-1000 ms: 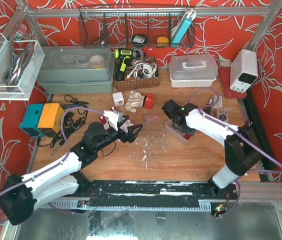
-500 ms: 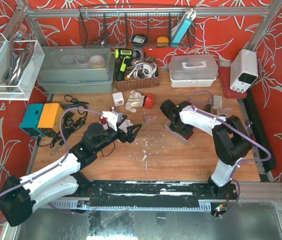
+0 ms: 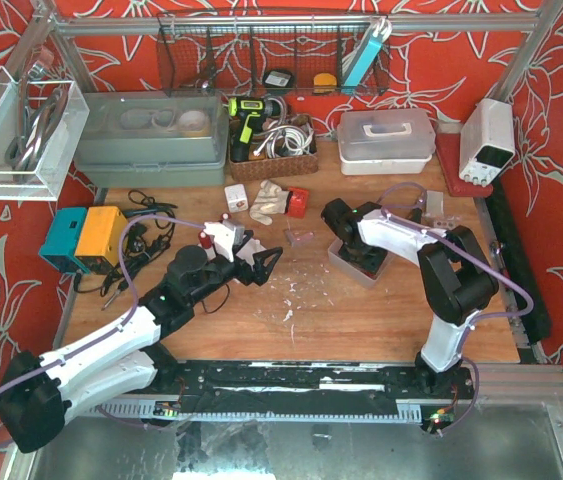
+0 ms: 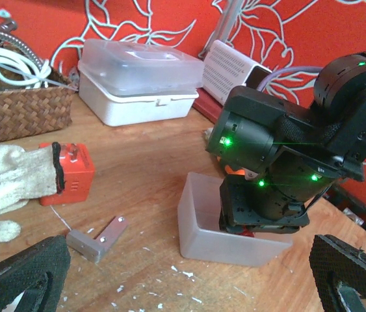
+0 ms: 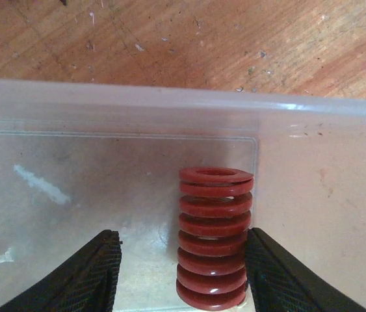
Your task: Install the large spring
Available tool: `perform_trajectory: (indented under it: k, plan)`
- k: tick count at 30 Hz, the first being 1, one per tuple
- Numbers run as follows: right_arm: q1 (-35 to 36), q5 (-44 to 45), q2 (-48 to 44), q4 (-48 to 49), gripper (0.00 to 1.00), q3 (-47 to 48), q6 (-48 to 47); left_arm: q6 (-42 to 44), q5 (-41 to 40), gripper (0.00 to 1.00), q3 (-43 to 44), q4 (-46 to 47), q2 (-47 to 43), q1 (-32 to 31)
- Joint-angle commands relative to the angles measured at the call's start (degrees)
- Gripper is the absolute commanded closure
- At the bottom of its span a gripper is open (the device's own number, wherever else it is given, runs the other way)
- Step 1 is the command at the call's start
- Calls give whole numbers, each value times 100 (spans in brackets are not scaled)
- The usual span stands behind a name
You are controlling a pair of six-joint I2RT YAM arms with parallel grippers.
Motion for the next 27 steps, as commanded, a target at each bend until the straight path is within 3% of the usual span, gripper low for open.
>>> perform_trajectory:
  k: [1,11,17,27]
  plan:
    - [-60,56,126,85,45,36,181,100,-82,0,13,68,5,-54]
    - [-70,-142,195,588,54,-261,159,110,-75,0,35,57,117,-54]
    - [-88,-160,190,660,74,-292,101,118,-113,0,42,48,128,-54]
    - [-95,-92,-157,702,87,-296,-217,107,-159,0,42,37,186,-58]
